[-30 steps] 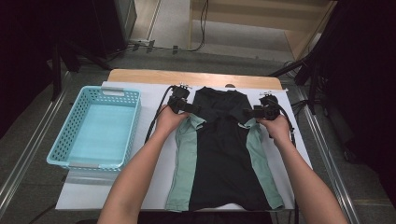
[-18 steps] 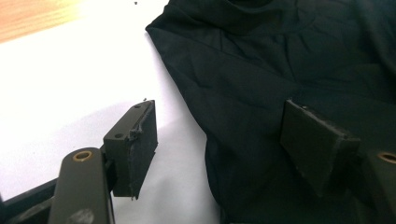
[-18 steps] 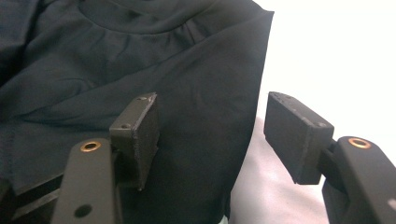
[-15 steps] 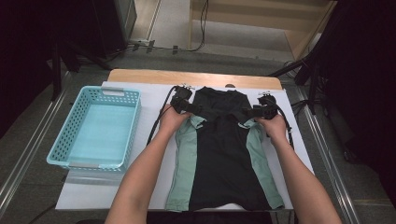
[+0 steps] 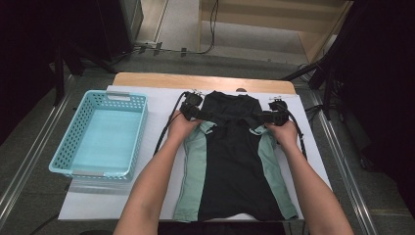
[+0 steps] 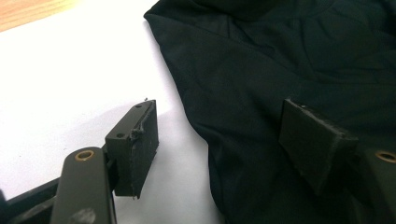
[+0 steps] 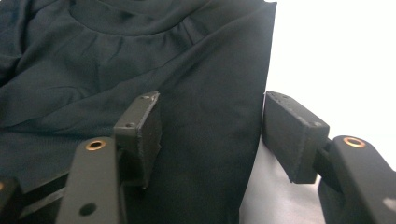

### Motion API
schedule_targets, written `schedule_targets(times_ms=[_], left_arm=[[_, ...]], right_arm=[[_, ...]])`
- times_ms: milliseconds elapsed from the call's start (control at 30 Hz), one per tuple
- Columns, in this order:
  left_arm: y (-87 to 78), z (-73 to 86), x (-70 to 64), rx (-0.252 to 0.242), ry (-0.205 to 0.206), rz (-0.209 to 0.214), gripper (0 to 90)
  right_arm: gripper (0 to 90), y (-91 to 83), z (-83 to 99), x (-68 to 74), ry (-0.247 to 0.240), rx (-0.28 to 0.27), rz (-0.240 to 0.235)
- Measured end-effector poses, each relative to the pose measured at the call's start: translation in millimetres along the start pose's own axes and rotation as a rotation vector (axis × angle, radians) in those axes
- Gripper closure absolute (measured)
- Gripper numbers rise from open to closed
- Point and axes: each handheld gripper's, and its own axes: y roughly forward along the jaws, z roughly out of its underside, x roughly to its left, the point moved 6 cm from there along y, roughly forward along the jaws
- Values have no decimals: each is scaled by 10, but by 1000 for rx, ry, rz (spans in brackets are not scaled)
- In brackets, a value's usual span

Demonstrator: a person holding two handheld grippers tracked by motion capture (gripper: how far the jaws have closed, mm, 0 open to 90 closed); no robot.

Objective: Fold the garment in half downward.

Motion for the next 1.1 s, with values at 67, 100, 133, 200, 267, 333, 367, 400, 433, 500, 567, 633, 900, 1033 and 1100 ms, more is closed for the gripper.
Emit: schedule_targets(times_ms=[67, 100, 133, 200, 267, 333, 367, 400, 433, 500, 567, 633, 900, 1033, 1100], left_arm=[[2, 0, -9, -1, 1, -6, 323], [2, 0, -9, -1, 1, -6, 340], [3, 2, -28, 0, 13, -16, 359], [3, 4, -42, 0, 21, -15, 403], [-6, 8, -63, 4, 27, -6, 439], [-12, 12, -86, 6, 14, 1, 513], [-12, 12, -86, 6, 14, 1, 532], [-13, 15, -94, 4, 10, 5, 532], [-14, 20, -101, -2, 8, 8, 557], [-19, 37, -123, -15, 9, 11, 632], [-29, 55, -145, -16, -6, 38, 697], [-28, 55, -152, -15, -16, 46, 733], [-95, -29, -143, 22, -54, 14, 836], [-156, -72, -135, -5, -65, 15, 838], [-240, -124, -120, -38, -69, 18, 841]], right_arm=[[403, 12, -2, 17, -17, -4, 10], [426, 13, 0, 29, -20, -2, 14], [447, 15, 2, 41, -21, -2, 11], [493, 22, 5, 65, -16, -8, 10], [517, 24, 5, 73, -16, -7, 8], [614, 22, 10, 113, -15, 5, -3], [640, 22, 11, 123, -11, 10, -7], [640, 22, 11, 123, -11, 10, -7], [663, 20, 13, 133, 3, 15, -12], [735, 12, 18, 163, 23, 38, -30], [760, 11, 16, 181, 20, 48, -26], [766, 10, 12, 189, 17, 53, -23], [799, -88, -113, 229, -24, 61, 20], [801, -157, -188, 250, -26, 38, 12], [801, -220, -252, 299, -39, 15, 3]])
